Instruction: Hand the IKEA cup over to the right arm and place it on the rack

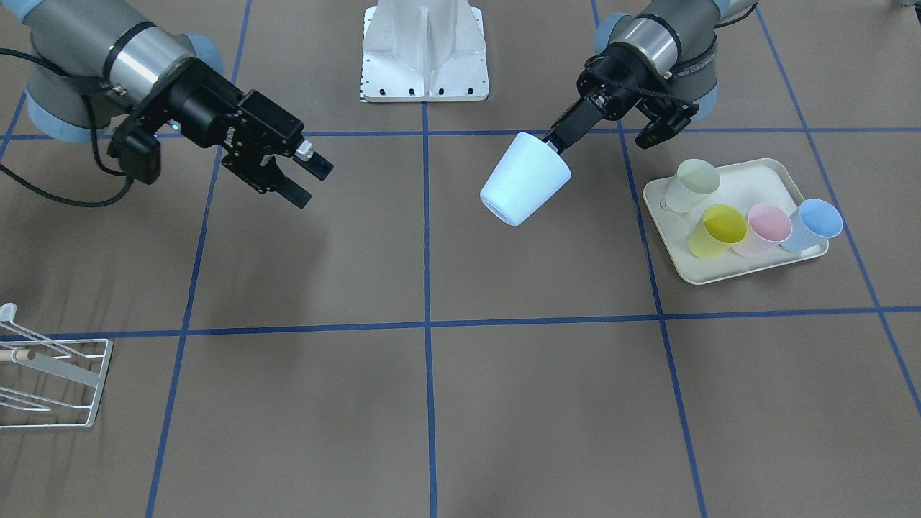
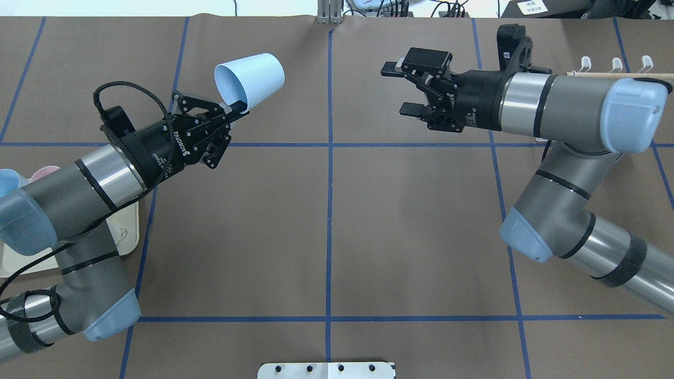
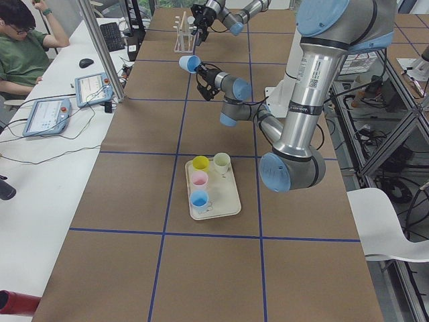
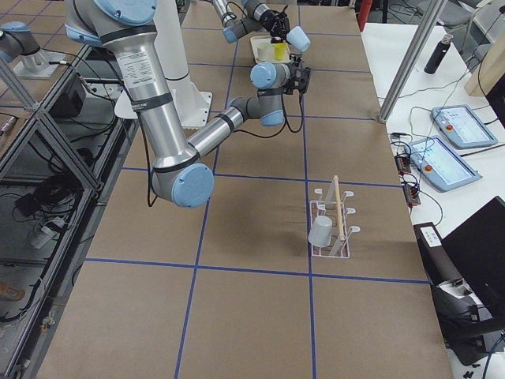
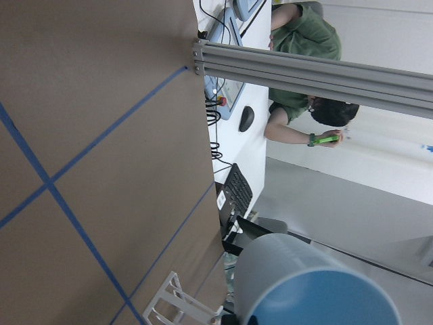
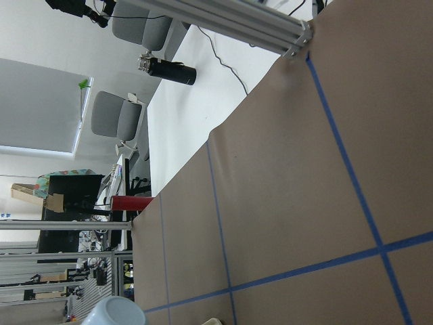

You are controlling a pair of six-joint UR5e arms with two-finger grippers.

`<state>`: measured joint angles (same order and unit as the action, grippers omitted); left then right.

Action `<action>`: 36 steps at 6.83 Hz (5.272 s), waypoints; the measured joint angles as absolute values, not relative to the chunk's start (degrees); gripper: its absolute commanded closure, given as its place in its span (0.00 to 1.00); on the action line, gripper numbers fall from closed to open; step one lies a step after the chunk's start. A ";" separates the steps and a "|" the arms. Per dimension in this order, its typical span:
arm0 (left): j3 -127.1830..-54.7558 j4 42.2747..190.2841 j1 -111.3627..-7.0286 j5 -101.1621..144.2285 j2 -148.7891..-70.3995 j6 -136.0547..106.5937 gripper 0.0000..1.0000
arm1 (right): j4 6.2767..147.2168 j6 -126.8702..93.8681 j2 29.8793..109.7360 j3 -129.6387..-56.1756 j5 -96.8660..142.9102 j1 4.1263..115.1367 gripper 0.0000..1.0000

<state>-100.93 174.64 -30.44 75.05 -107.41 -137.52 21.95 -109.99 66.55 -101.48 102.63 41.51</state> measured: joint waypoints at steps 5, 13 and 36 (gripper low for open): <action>-97.23 176.38 -27.74 69.24 -112.78 -140.35 1.00 | 21.39 -117.30 60.07 -99.59 95.77 35.89 0.00; -95.16 176.15 -20.26 62.30 -117.13 -140.17 1.00 | 21.44 -119.36 56.01 -93.47 94.50 35.36 0.00; -120.12 110.98 -23.35 65.46 -115.91 -98.20 0.00 | 44.37 -56.58 94.70 -101.43 57.61 48.37 1.00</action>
